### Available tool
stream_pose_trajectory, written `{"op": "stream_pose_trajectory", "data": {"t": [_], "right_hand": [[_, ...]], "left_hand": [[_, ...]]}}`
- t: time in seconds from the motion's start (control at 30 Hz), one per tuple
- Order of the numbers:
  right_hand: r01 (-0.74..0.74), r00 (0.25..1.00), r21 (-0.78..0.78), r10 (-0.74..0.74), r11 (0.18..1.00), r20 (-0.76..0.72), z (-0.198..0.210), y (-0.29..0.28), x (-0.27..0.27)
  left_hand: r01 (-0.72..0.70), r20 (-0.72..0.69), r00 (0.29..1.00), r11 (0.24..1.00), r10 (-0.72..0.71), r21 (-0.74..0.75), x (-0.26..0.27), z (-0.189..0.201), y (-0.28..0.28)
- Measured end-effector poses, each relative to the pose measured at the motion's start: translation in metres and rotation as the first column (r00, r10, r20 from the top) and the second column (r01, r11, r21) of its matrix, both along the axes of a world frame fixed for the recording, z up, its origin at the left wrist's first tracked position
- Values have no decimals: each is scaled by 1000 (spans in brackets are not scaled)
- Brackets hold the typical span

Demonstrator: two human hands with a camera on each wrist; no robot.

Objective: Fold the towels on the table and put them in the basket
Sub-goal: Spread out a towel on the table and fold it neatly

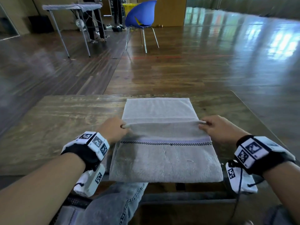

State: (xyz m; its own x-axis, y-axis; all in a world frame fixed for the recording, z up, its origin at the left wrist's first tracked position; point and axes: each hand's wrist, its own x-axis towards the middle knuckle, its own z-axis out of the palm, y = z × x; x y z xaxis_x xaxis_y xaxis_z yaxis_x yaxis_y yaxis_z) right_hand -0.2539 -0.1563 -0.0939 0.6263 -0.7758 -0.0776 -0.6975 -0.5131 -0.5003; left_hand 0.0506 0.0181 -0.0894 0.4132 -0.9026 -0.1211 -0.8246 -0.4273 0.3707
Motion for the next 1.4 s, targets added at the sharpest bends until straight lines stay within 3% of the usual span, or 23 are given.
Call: {"op": "stream_pose_trajectory", "data": {"t": [0.1,0.17,0.23,0.37,0.47,0.53,0.6,0.67,0.77,0.83,0.9,0.97,1.07,1.17,1.3,1.4], "right_hand": [[-101,967,109,123,989,-223,9,-6,5],[-119,953,115,146,986,-264,17,-13,7],[-85,973,71,98,994,-207,22,-24,12],[56,996,-5,-56,998,67,26,-50,29],[105,994,-228,-96,968,49,19,-71,54],[114,993,-259,-111,959,28,10,-84,74],[136,991,-205,-136,969,15,0,-91,91],[118,991,-108,-124,987,-47,-12,-96,102],[9,952,-45,-23,999,-304,-25,-96,111],[-5,929,-60,-17,998,-369,-25,-92,111],[20,949,-115,-55,993,-310,-13,-81,109],[32,970,-194,-78,980,-232,-1,-65,104],[63,998,-294,-61,954,17,15,-33,95],[73,967,-281,1,957,254,27,2,85],[38,855,-107,23,994,518,34,34,66],[-50,788,98,-21,994,615,35,44,54]], "left_hand": [[-10,-59,998,998,14,62,5,3,-2],[-37,-141,988,986,61,162,12,7,-6],[-85,-213,969,977,127,194,20,16,-17],[-261,-338,901,962,272,78,37,31,-45],[-284,-237,933,959,272,-17,50,27,-64],[-284,-113,954,956,276,-67,56,18,-72],[-286,-50,958,954,282,-94,57,6,-77],[-309,-76,950,947,303,-90,55,-5,-82],[-339,-64,940,939,335,-58,47,-11,-85],[-337,-23,941,941,337,2,40,-12,-86],[-276,9,961,959,277,-71,28,-6,-84],[-103,-19,995,965,102,-240,10,1,-81],[166,-62,976,901,-207,-400,-25,17,-73],[316,8,937,836,-350,-448,-54,23,-70],[263,20,950,768,-310,-584,-80,27,-63],[159,-126,944,754,-306,-638,-92,32,-53]]}}
